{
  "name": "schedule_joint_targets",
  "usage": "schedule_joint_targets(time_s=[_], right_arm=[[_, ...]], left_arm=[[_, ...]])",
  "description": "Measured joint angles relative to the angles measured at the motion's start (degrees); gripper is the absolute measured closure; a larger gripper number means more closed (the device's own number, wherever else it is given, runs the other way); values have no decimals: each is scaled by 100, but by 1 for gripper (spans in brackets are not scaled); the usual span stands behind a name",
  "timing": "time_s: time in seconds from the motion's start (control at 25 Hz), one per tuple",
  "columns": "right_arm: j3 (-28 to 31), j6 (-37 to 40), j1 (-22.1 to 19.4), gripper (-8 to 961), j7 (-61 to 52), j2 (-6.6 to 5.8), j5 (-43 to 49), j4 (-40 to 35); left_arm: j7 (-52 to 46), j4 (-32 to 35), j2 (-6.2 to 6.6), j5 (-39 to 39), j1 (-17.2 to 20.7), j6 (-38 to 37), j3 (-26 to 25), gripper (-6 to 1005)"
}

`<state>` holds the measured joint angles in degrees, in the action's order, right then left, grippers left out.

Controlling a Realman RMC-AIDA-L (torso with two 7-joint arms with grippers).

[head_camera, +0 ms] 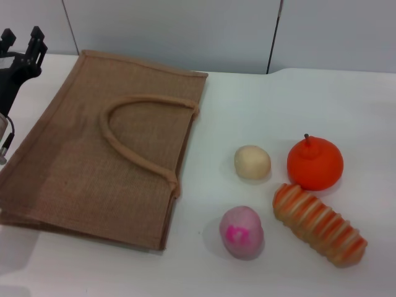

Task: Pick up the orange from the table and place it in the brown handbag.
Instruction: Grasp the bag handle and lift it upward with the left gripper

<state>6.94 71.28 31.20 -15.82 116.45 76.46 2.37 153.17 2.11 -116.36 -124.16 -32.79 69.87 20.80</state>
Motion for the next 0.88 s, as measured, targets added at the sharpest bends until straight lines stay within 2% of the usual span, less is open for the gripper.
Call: schedule_joint_targets(time_s=[0.2, 0.36, 0.4, 0.44, 0.56, 0.72, 0.88], right_arm=[[0, 0, 0, 151, 0, 0, 0, -4], [0, 0, 0, 151, 0, 0, 0, -9], [0, 0, 0, 151, 0, 0, 0, -9], [0, 0, 0, 151, 0, 0, 0, -9], [0, -3, 0, 152, 0, 0, 0, -9], [0, -9, 0, 152, 0, -5, 0, -9], [0, -9, 0, 152, 0, -9, 0, -12]], left_arm=[[-476, 35, 20, 184, 0, -9, 37, 408], [-1472, 211, 112, 659, 1, -9, 48, 408], [-1472, 211, 112, 659, 1, -9, 48, 407], [-2435, 509, 151, 1111, 18, -35, 63, 407], [-3512, 913, 191, 1564, 45, -124, 85, 407], [-5261, 1553, 265, 2590, 47, -253, 99, 407], [-6563, 2087, 290, 3572, -53, -375, 98, 407]])
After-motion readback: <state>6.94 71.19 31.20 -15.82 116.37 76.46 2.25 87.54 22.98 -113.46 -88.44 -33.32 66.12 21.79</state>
